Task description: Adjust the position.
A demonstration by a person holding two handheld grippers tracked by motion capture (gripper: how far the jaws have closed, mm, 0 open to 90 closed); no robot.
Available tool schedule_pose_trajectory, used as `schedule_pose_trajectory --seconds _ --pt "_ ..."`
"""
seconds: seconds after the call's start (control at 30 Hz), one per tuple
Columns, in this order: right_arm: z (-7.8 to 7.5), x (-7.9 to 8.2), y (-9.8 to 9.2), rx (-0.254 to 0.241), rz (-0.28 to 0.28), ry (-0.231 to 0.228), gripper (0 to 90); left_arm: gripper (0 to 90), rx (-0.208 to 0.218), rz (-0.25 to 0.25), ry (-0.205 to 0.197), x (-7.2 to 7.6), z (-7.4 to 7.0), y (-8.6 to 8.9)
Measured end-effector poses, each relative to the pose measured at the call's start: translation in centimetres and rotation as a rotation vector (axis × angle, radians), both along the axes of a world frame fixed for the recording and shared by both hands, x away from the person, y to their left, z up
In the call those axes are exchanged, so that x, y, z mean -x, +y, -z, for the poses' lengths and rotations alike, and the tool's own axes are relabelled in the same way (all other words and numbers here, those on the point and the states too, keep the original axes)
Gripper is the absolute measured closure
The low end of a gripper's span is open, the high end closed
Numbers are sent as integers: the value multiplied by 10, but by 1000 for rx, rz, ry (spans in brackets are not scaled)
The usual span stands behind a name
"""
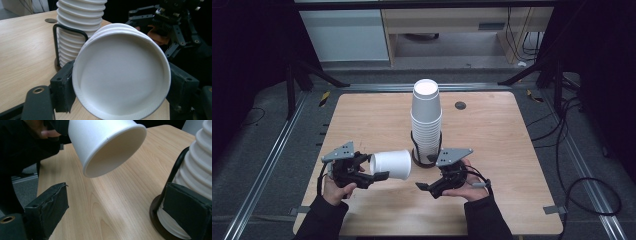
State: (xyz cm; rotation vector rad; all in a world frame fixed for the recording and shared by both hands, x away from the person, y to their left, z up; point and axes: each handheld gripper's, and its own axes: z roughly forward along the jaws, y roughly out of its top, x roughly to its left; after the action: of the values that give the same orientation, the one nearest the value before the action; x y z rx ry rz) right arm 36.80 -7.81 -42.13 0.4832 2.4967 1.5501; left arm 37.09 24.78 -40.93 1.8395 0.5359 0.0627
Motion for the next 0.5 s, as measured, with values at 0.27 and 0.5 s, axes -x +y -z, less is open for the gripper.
schedule_pose_trajectory --seconds 0.27,0.5 --pt "8 0 8 -48 -18 18 52 225 29 46 3 1 3 -9" --pt "12 -1 13 -92 -54 38 50 225 51 99 8 4 1 -14"
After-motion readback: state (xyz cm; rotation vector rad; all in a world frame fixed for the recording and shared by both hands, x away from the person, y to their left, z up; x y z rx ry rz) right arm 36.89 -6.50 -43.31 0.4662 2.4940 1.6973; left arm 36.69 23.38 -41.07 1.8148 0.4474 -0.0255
